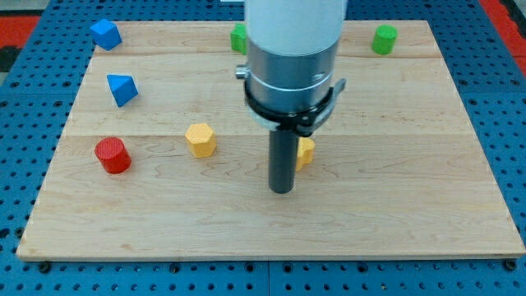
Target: Push the yellow hexagon towards the red star
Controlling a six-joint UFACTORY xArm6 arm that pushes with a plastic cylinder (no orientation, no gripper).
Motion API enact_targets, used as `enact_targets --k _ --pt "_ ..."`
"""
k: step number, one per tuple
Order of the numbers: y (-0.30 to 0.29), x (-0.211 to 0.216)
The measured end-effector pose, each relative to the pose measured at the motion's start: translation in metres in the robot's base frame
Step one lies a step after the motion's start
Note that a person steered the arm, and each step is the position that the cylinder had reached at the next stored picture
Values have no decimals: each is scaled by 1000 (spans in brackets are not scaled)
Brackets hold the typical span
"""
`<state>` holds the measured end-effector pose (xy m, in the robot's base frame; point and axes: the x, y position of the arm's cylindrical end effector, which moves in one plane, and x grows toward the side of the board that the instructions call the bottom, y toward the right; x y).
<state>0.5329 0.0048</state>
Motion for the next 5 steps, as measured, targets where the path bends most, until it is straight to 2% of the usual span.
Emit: enact_targets --k 1,2,4,5 --pt "-65 4" --pt "-105 -12" --pt "-88 -66" --pt "-18 -82"
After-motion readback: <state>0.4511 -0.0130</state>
